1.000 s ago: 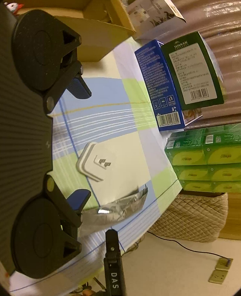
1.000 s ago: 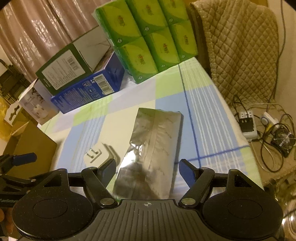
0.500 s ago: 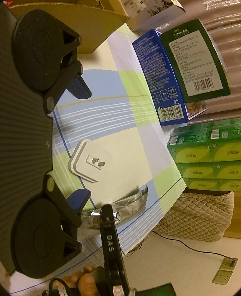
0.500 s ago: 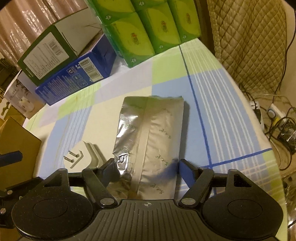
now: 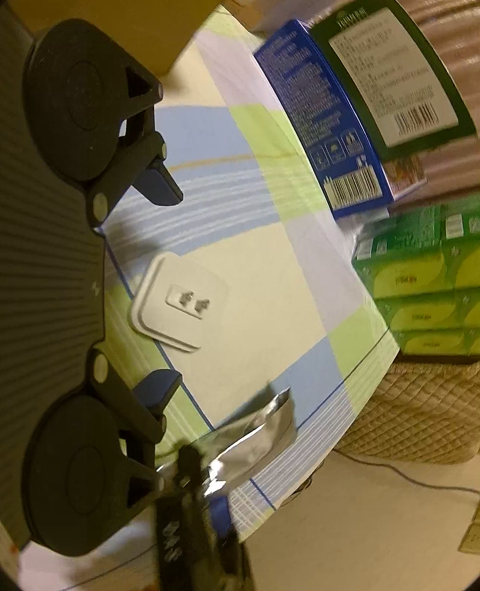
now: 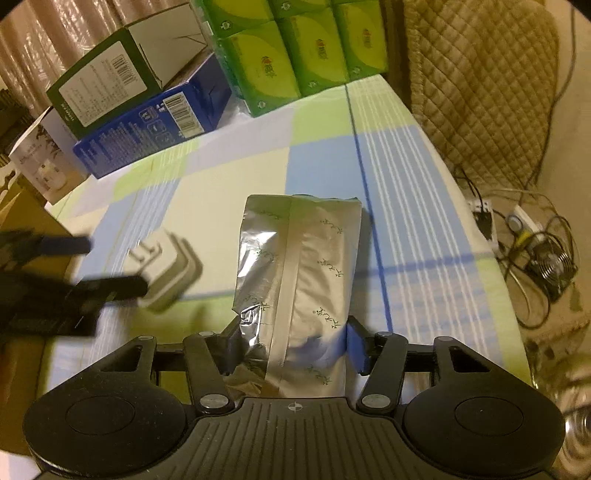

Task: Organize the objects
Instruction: 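Grasp the silver foil bag with the right tool while the left tool grasps the white plug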

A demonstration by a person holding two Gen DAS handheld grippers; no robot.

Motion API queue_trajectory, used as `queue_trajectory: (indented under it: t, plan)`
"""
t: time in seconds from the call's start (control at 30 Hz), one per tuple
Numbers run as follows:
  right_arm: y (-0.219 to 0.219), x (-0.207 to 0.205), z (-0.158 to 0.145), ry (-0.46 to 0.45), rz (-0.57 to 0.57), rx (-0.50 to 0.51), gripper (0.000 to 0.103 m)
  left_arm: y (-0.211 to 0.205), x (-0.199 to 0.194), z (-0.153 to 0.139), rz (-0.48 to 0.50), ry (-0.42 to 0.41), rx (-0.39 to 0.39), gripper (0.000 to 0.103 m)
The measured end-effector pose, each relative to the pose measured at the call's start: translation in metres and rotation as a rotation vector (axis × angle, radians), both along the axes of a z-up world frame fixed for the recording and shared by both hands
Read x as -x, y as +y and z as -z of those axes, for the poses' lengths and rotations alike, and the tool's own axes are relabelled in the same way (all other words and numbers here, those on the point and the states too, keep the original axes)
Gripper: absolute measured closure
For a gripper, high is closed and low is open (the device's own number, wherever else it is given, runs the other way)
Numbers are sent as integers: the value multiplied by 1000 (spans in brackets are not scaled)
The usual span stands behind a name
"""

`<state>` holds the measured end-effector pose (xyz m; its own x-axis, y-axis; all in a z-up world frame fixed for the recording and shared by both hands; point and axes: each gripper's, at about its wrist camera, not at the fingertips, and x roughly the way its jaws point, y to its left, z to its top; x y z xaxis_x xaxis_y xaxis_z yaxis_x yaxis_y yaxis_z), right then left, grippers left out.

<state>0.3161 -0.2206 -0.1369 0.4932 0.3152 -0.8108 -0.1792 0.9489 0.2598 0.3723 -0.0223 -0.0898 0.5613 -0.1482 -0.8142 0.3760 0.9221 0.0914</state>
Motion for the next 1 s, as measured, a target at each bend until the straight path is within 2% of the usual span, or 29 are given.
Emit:
queue_trajectory:
  t: [0.17,0.23,0.3,0.37,0.4,0.57,0.63,0.8,1.0]
  plan:
    - [-7,23,-1,1,-2,-4,50,-9,-10,19,45,17,-19,17]
    - [-7,27,-1,-9,-8,6,50,-11,-14,25,63,21,-21,21]
    - [-5,31,-1,-24,-15,18,50,-12,-18,28,68,28,-17,31]
    - [-3,32,0,-33,-20,26,50,-12,-21,31,63,38,-18,32]
    - [-2,32,0,-37,-23,28,50,-12,-21,32,64,43,-21,36]
    - [-1,34,1,-45,-25,32,50,-9,-13,30,49,75,-9,37]
    - [-1,37,0,-39,-35,28,51,-8,-3,27,24,86,-3,43]
    - [5,62,-3,-39,-58,47,51,6,50,22,-61,147,45,43]
    - [5,101,-2,-17,-61,15,50,15,118,17,-91,109,87,43]
